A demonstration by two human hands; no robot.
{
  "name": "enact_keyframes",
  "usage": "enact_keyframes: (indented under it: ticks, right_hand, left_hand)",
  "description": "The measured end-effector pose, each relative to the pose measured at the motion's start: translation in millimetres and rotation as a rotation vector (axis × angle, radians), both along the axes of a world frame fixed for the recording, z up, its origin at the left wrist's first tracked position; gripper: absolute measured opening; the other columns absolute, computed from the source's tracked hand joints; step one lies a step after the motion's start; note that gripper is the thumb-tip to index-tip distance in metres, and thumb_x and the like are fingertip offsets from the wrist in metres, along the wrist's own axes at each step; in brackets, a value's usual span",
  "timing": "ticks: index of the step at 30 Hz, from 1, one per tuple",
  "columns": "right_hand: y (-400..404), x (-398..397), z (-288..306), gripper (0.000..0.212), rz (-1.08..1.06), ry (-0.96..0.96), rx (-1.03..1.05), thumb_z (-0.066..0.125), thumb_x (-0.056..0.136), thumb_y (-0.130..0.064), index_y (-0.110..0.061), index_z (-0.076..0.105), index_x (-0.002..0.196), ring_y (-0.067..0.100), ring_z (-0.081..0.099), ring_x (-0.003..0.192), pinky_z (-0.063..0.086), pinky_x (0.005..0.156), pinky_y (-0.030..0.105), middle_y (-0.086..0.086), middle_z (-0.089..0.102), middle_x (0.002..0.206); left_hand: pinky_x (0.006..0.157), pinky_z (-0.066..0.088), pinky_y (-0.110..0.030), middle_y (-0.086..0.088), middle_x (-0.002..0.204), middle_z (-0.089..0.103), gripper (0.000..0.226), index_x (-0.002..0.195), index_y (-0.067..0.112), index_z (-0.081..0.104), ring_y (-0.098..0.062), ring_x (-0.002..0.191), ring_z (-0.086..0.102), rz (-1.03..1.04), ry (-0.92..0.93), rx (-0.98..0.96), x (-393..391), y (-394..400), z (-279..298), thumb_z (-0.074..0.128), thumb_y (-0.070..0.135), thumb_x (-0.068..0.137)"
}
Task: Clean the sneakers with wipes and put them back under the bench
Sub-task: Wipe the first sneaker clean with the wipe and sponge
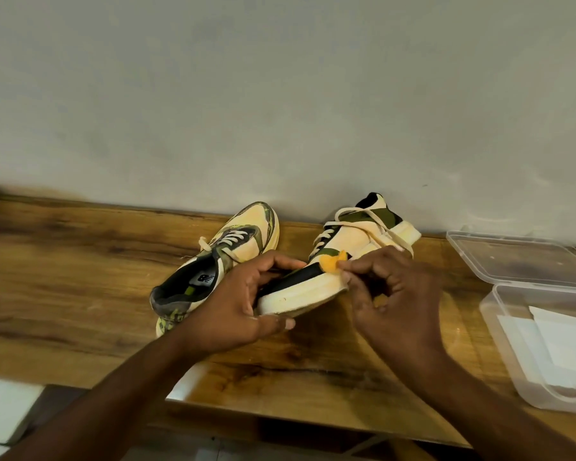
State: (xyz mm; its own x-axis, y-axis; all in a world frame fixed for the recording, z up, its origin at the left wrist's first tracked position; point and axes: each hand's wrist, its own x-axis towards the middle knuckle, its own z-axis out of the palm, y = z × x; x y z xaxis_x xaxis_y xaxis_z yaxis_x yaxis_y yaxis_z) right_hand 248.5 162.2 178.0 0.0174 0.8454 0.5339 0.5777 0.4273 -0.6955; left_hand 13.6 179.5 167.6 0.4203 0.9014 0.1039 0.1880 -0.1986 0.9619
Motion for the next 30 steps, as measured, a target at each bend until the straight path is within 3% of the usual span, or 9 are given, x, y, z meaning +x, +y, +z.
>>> enact_keyframes:
  ticks: [6,9,14,18,23,27,30]
  right_hand:
    - [-18.9,-19.8,-4.6,0.025,0.224,-0.159,0.134,0.081,0.083,0.000,-0.009,0.079,0.106,0.007,0.065,0.092,0.052,0.074,0.012,-0.004,0.068,0.102]
    - [-5.9,-2.5,-1.7,0.024,0.092,-0.137,0.063,0.079,0.084,-0.006,-0.016,0.079,0.106,0.002,0.064,0.094,0.052,0.077,0.010,-0.009,0.068,0.100]
    - [7.6,7.7,1.8,0.025,-0.078,-0.078,-0.038,0.083,0.083,-0.005,-0.022,0.079,0.101,0.001,0.065,0.092,0.053,0.077,0.010,-0.013,0.069,0.096]
    - [-13.4,-23.8,5.5,0.027,0.096,-0.140,0.044,0.080,0.082,-0.002,-0.016,0.079,0.105,0.004,0.063,0.092,0.055,0.075,0.014,-0.008,0.067,0.100]
    - [-25.1,-39.1,0.4,0.034,0.293,-0.358,0.083,0.079,0.083,0.001,-0.014,0.076,0.113,0.010,0.058,0.090,0.053,0.069,0.020,-0.003,0.061,0.106]
    - [-10.7,-9.1,5.8,0.031,0.141,-0.298,0.051,0.077,0.082,0.003,-0.015,0.077,0.107,0.008,0.061,0.093,0.057,0.073,0.025,-0.005,0.064,0.104]
    - [7.3,16.7,8.7,0.030,-0.053,-0.162,-0.055,0.080,0.081,0.001,-0.024,0.075,0.096,0.002,0.064,0.088,0.059,0.075,0.024,-0.011,0.068,0.094]
  left_hand:
    - [0.109,0.052,-0.053,-0.007,0.137,0.066,0.068,0.138,0.007,0.056,-0.025,0.134,0.061,-0.027,0.021,-0.014,-1.5,3.9,0.1,0.079,-0.019,0.079]
    - [0.107,0.051,-0.061,-0.007,0.136,0.067,0.070,0.137,0.011,0.059,-0.025,0.133,0.061,-0.025,0.027,-0.020,-1.9,4.1,1.4,0.081,-0.015,0.077]
    - [0.106,0.052,-0.061,-0.006,0.135,0.069,0.069,0.136,0.015,0.062,-0.023,0.130,0.063,0.020,0.021,-0.047,1.1,2.0,2.5,0.081,-0.009,0.074]
    - [0.105,0.054,-0.057,-0.005,0.130,0.072,0.069,0.133,0.016,0.067,-0.024,0.124,0.067,0.053,-0.015,-0.075,3.3,1.7,4.5,0.082,-0.008,0.069]
    - [0.104,0.056,-0.048,-0.006,0.131,0.072,0.069,0.136,0.009,0.065,-0.024,0.125,0.068,0.008,0.017,-0.065,1.0,3.2,5.7,0.082,-0.017,0.074]
    - [0.101,0.056,-0.059,0.001,0.133,0.072,0.078,0.134,0.027,0.070,-0.020,0.127,0.066,0.040,0.046,-0.095,-0.1,4.5,8.3,0.081,-0.004,0.063]
    - [0.100,0.056,-0.059,0.005,0.130,0.074,0.079,0.131,0.029,0.071,-0.017,0.124,0.067,0.065,0.059,-0.101,0.7,6.6,7.2,0.078,-0.003,0.059]
